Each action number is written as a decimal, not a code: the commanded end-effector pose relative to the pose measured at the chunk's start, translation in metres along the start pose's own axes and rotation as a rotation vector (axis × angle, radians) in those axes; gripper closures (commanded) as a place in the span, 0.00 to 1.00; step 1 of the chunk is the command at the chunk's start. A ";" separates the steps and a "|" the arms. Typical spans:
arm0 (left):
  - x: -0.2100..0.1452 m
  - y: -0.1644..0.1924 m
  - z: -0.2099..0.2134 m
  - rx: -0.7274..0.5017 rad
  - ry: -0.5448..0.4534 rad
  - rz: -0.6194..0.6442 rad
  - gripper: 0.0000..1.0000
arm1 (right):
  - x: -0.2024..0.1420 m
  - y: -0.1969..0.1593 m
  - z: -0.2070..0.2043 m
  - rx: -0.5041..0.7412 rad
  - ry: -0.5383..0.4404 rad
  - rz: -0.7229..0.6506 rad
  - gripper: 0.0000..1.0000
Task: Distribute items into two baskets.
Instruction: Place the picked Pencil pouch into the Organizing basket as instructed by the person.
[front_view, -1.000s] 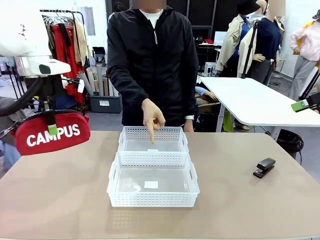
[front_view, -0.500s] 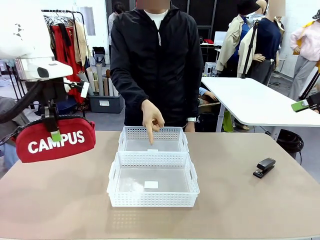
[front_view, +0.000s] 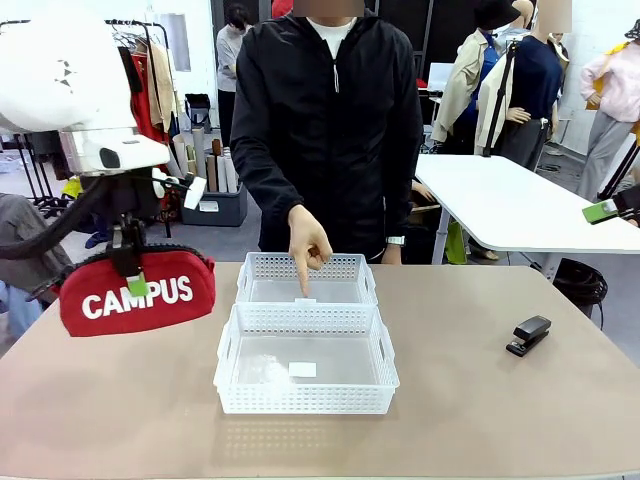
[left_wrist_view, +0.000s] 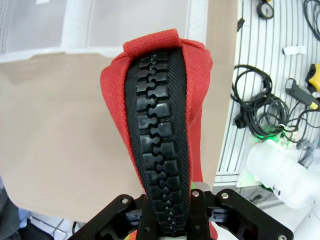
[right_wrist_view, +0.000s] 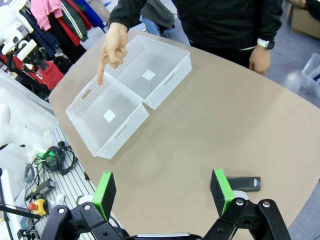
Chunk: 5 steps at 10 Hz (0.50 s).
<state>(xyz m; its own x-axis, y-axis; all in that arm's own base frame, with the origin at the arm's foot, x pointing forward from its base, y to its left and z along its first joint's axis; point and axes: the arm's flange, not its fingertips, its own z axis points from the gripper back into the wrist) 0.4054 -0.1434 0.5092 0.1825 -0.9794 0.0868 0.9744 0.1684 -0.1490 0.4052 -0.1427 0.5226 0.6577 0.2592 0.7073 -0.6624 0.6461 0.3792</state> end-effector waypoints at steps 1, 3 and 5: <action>0.015 -0.003 0.001 -0.009 -0.011 -0.070 1.00 | 0.002 0.001 0.000 0.000 -0.007 0.007 0.00; 0.030 -0.012 0.001 -0.016 -0.020 -0.096 1.00 | 0.002 0.001 0.000 0.000 -0.007 0.007 0.00; 0.046 -0.022 0.001 -0.014 -0.022 -0.127 1.00 | 0.002 0.001 0.000 0.000 -0.007 0.007 0.00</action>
<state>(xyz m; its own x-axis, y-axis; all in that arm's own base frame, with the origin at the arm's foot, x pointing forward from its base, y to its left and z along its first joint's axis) 0.3937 -0.1895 0.5122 0.0857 -0.9913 0.0996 0.9867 0.0706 -0.1462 0.4052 -0.1428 0.5226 0.6577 0.2591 0.7073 -0.6622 0.6463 0.3791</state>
